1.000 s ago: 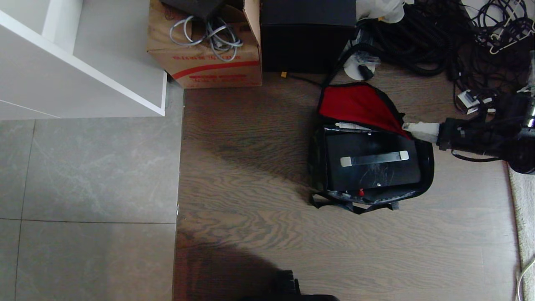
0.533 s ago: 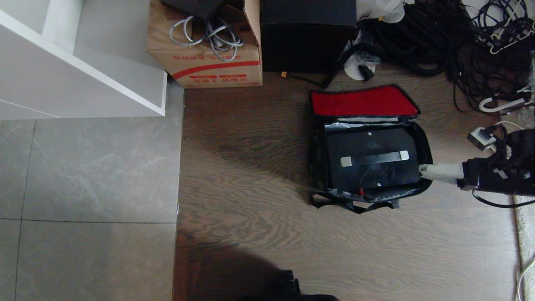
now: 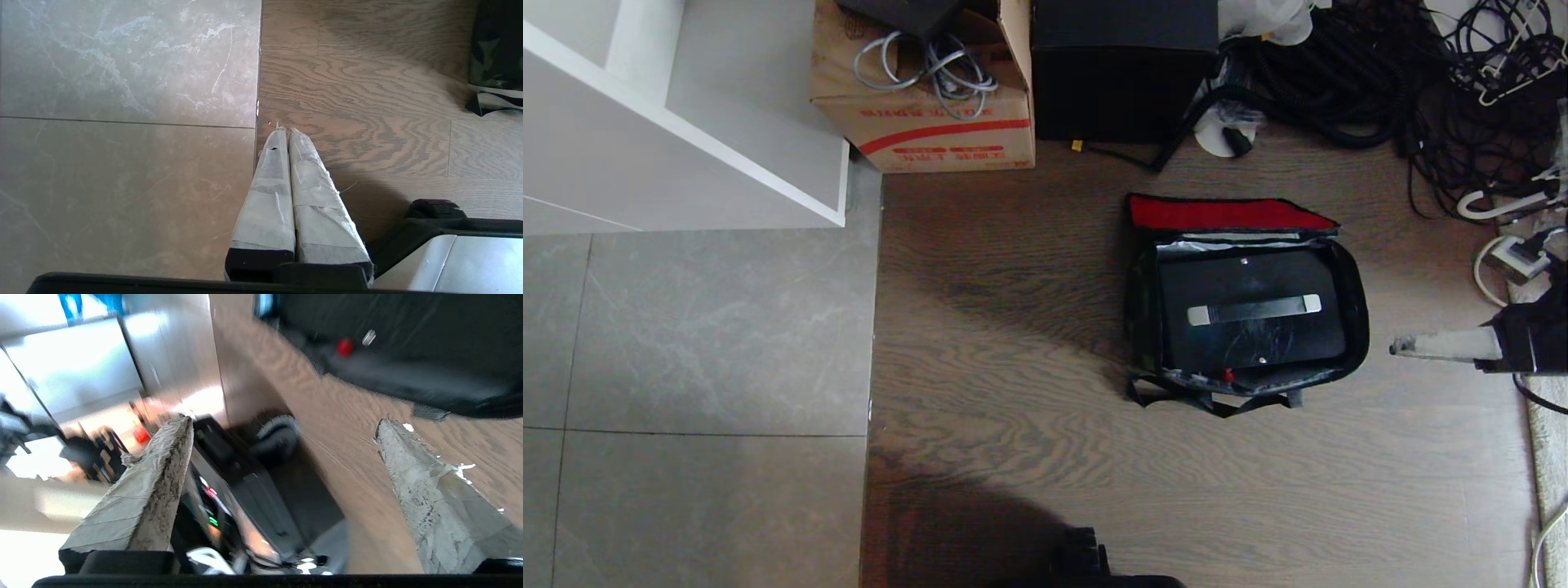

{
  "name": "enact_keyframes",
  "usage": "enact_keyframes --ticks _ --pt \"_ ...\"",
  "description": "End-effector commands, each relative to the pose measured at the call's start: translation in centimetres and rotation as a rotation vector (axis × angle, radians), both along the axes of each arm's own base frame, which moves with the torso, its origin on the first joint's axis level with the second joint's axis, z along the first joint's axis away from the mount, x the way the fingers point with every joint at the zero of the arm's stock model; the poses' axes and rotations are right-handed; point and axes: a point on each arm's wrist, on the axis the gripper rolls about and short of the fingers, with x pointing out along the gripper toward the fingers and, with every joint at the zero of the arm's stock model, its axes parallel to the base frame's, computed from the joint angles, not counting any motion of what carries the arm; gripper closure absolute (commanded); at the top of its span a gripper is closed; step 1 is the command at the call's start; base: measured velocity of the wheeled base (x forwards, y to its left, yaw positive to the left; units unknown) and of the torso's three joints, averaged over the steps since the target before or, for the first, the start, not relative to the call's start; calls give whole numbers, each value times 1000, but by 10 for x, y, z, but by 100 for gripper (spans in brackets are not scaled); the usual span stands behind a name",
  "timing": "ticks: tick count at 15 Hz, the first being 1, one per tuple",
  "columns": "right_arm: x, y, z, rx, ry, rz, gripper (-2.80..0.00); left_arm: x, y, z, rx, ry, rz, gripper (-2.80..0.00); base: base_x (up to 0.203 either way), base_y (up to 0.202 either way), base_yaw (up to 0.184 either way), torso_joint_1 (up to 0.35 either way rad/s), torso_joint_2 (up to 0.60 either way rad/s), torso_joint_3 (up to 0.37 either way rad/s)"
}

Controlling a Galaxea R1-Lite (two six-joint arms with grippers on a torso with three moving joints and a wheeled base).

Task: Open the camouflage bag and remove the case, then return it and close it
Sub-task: Close the top of the storage box

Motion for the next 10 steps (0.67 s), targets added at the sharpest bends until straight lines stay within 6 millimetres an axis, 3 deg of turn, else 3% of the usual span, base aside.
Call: enact_keyframes --ticks 1,3,6,7,10 --pt "8 -4 18 186 246 -156 -280 0 0 0 0 -1 0 0 0 0 0 0 0 0" --pt "21 -13 37 113 212 -333 -280 0 0 0 0 -1 0 0 0 0 0 0 0 0" --pt "34 -38 48 -51 -7 -593 -280 0 0 0 0 1 0 0 0 0 0 0 0 0" --pt "31 -46 49 -91 -58 -634 -280 0 0 0 0 1 0 0 0 0 0 0 0 0" --pt "25 -43 57 -122 -103 -610 -280 0 0 0 0 1 0 0 0 0 0 0 0 0"
